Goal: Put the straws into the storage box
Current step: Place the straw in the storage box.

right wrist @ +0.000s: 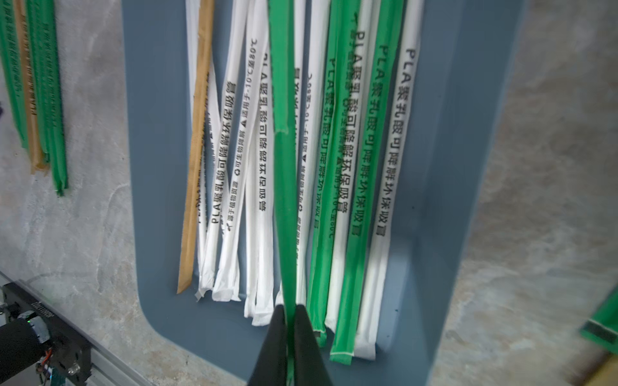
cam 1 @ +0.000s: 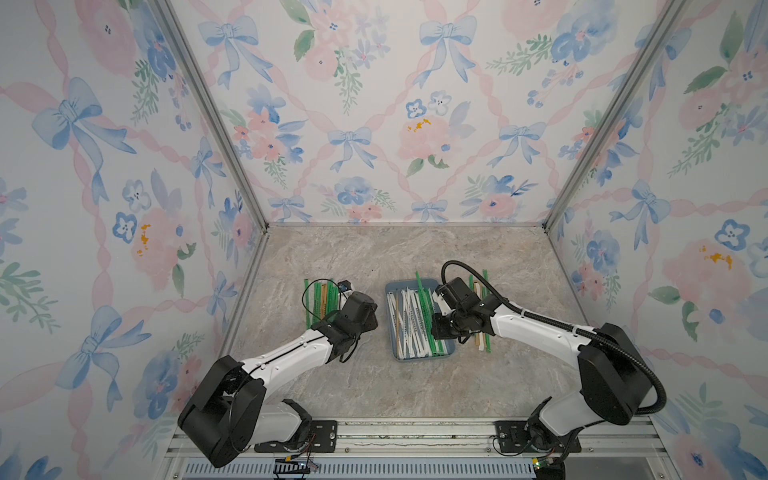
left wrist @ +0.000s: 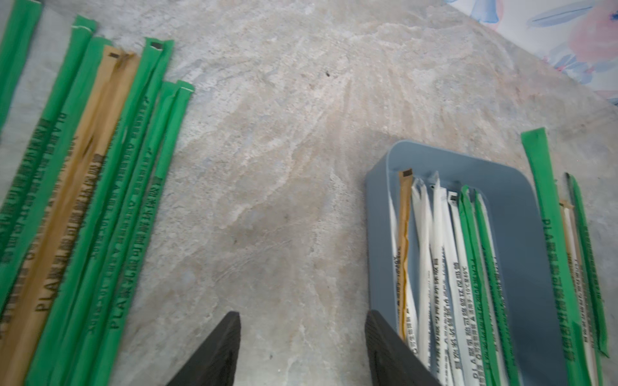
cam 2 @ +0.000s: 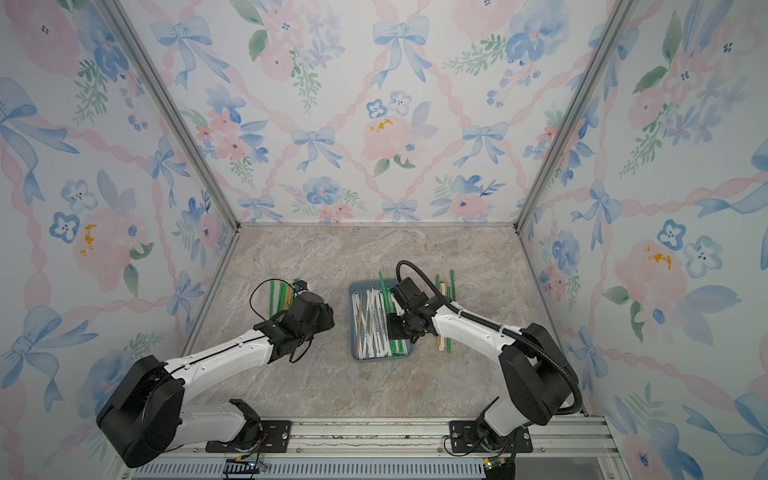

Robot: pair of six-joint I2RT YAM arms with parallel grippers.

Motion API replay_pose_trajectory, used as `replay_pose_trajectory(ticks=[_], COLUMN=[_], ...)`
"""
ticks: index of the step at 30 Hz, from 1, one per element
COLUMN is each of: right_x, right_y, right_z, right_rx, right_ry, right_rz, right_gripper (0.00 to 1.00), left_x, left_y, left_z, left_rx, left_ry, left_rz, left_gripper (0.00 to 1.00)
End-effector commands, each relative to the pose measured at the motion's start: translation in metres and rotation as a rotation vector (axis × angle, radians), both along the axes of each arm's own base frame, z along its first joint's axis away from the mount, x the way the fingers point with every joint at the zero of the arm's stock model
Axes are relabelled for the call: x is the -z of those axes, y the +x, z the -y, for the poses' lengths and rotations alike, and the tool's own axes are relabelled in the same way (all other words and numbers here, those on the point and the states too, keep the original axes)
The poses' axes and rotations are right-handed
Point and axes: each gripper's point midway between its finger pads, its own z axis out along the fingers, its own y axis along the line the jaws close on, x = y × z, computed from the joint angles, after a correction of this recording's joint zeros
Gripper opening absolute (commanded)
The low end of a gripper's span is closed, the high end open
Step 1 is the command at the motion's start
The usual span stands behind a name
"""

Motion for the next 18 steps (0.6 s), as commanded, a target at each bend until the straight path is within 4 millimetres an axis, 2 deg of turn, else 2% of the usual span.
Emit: replay_pose_trajectory(ticks=[1,9,14,18], right_x=[0.008,0.03,0.024,0.012], right_y=[-0.006,-0.015,-0.008,0.001], right_z=[0.0,-0.002,-0.001,0.001], right_rx=[0.011,-0.031,-0.019,-0.002], right_ry=[-0.033,-0.127,-0.146,-0.145], right_rz=[-0.046,-0.122,-0.087,-0.038], right_gripper=[0.07,0.09,0.22,0.32], left_x=[0.0,0.005,0.013,0.019], left_y=[-0.002,-0.002,-0.001,0.002], left_z=[-0.017,-0.038,-0.045,-0.048], left_rx=[-0.017,-0.052,-0.066,-0.059], left_ry=[0.014,0.036,0.053,0.088], left_rz=[0.004,-0.003,-0.028,-0.044], left_gripper=[0.63,0.62,0.61,0.55])
